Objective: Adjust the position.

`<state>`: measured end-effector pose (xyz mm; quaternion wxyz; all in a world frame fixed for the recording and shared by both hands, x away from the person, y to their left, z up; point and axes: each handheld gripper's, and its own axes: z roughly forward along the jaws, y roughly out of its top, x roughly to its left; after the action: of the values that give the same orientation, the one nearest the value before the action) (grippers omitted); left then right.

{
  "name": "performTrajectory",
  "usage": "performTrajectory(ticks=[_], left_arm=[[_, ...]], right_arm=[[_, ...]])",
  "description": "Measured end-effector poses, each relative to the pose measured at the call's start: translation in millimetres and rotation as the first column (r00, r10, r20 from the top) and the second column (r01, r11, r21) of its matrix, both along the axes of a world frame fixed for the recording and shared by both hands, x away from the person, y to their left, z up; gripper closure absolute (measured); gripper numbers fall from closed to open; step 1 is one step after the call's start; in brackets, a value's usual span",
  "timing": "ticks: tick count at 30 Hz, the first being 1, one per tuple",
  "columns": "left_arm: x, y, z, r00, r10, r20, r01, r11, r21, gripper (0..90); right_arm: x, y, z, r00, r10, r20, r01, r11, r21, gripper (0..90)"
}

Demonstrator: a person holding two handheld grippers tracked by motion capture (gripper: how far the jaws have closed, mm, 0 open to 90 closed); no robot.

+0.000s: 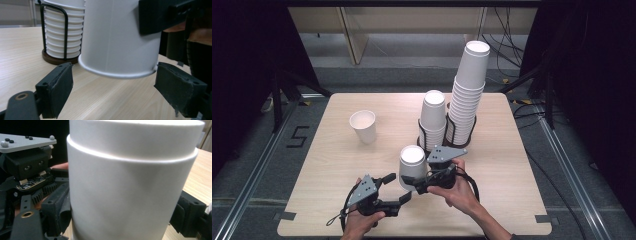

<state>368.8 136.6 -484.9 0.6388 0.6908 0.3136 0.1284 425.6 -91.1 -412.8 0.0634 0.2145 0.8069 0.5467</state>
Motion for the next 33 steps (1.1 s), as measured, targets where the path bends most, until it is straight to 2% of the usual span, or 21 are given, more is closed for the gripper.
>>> performTrajectory(ticks=[1,2,4,6,8,9,10,11,12,13,14,15,16,17,20,24,29,31,33], left_arm=[[0.6,-1.0,-0.6,1.0000,-0.004,0.002,0.004,1.0000,-0.002,14.5],[1.2,-2.8,-1.5,1.0000,-0.006,0.004,0.006,0.9999,-0.010,14.5],[2.1,-4.4,-2.2,1.0000,-0.004,0.002,0.004,1.0000,0.001,12.7],[3.0,-5.9,-2.7,1.0000,-0.003,-0.002,0.003,1.0000,0.004,9.8],[3.9,-7.5,-3.4,1.0000,-0.002,0.000,0.002,1.0000,0.007,7.4],[4.8,-9.1,-4.2,1.0000,-0.005,0.000,0.005,1.0000,-0.006,6.2],[4.3,-9.1,-3.7,1.0000,0.003,-0.009,-0.003,0.9999,0.013,4.9],[5.5,-11.0,-4.8,1.0000,-0.001,-0.003,0.001,1.0000,-0.005,3.6],[5.2,-11.2,-4.3,0.9999,0.006,-0.009,-0.006,0.9999,0.010,2.5],[5.4,-11.8,-4.1,0.9999,0.007,-0.009,-0.006,0.9999,0.013,1.9],[5.5,-12.6,-4.2,0.9999,0.008,-0.010,-0.008,0.9999,0.012,1.8],[6.5,-13.9,-5.1,1.0000,0.002,-0.003,-0.002,1.0000,-0.001,1.3],[6.2,-14.1,-4.7,1.0000,0.008,-0.006,-0.008,1.0000,0.006,0.9],[6.1,-14.2,-4.5,0.9999,0.010,-0.006,-0.010,0.9999,0.012,0.5],[6.6,-15.3,-4.8,0.9999,0.015,0.000,-0.015,0.9998,0.013,0.0],[6.1,-16.6,-4.5,0.9999,0.015,0.006,-0.015,0.9998,0.009,0.5],[5.5,-15.7,-3.6,0.9998,0.020,0.010,-0.020,0.9996,0.018,2.6],[6.2,-16.1,-4.2,0.9998,0.010,0.018,-0.010,0.9999,0.005,3.9],[5.9,-15.8,-4.1,0.9999,0.009,0.013,-0.010,0.9998,0.017,5.8]], right_arm=[[-0.4,0.9,0.0,1.0000,0.003,-0.007,-0.003,1.0000,-0.005,18.0],[0.0,1.6,-0.5,1.0000,0.004,0.005,-0.004,1.0000,-0.003,18.0],[-0.1,3.5,-1.3,0.9999,0.006,0.010,-0.006,1.0000,-0.005,18.1],[-1.6,4.6,-1.3,0.9999,0.007,-0.008,-0.007,0.9999,-0.013,18.2],[-1.5,6.9,-2.8,0.9998,0.020,-0.008,-0.020,0.9998,0.005,18.2],[-2.8,6.8,-2.0,0.9999,0.010,-0.011,-0.010,0.9999,-0.007,18.2],[-1.9,7.7,-2.7,0.9998,0.019,0.010,-0.019,0.9998,0.003,18.2],[-3.0,9.2,-3.2,0.9996,0.027,-0.011,-0.027,0.9995,0.014,18.2],[-4.3,9.5,-2.6,0.9996,0.022,-0.014,-0.022,0.9998,0.000,18.2],[-5.0,11.2,-3.2,0.9997,0.024,-0.009,-0.024,0.9997,0.009,18.2],[-5.2,11.7,-3.1,0.9996,0.029,-0.001,-0.029,0.9996,0.005,18.2],[-6.9,13.3,-3.5,0.9996,0.026,-0.012,-0.025,0.9996,0.011,18.2],[-6.8,13.5,-3.4,0.9997,0.025,-0.004,-0.025,0.9996,0.009,18.2],[-8.1,14.1,-3.1,0.9995,0.027,-0.015,-0.027,0.9996,0.005,18.2],[-9.6,16.4,-4.0,0.9988,0.033,-0.036,-0.032,0.9993,0.017,18.2],[-9.3,16.7,-5.1,0.9988,0.037,-0.033,-0.036,0.9993,0.008,18.2],[-9.1,16.6,-5.7,0.9986,0.037,-0.036,-0.037,0.9992,0.018,18.1],[-7.5,16.5,-6.5,0.9985,0.047,-0.027,-0.046,0.9985,0.030,17.5],[-7.5,15.7,-6.3,0.9985,0.037,-0.040,-0.036,0.9992,0.017,16.3]])
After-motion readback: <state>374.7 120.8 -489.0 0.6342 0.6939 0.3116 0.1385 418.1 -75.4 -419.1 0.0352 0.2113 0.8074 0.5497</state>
